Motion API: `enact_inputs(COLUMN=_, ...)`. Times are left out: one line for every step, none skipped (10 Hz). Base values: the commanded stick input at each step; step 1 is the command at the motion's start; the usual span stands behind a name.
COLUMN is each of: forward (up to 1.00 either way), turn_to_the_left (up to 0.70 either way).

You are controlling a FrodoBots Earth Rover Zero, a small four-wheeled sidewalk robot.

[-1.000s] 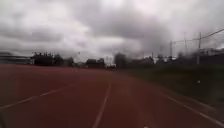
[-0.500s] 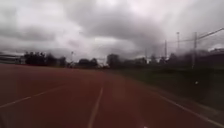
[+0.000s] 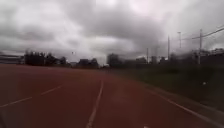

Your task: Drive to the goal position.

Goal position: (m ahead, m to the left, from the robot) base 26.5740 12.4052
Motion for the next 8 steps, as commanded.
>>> enact_inputs(forward=0.7, turn_to_the_left=0.0)
enact_inputs(forward=0.7, turn_to_the_left=0.0)
enact_inputs(forward=0.7, turn_to_the_left=0.0)
enact_inputs(forward=0.7, turn_to_the_left=0.0)
enact_inputs(forward=0.7, turn_to_the_left=0.0)
enact_inputs(forward=0.7, turn_to_the_left=0.0)
enact_inputs(forward=0.7, turn_to_the_left=0.0)
enact_inputs(forward=0.7, turn_to_the_left=0.0)
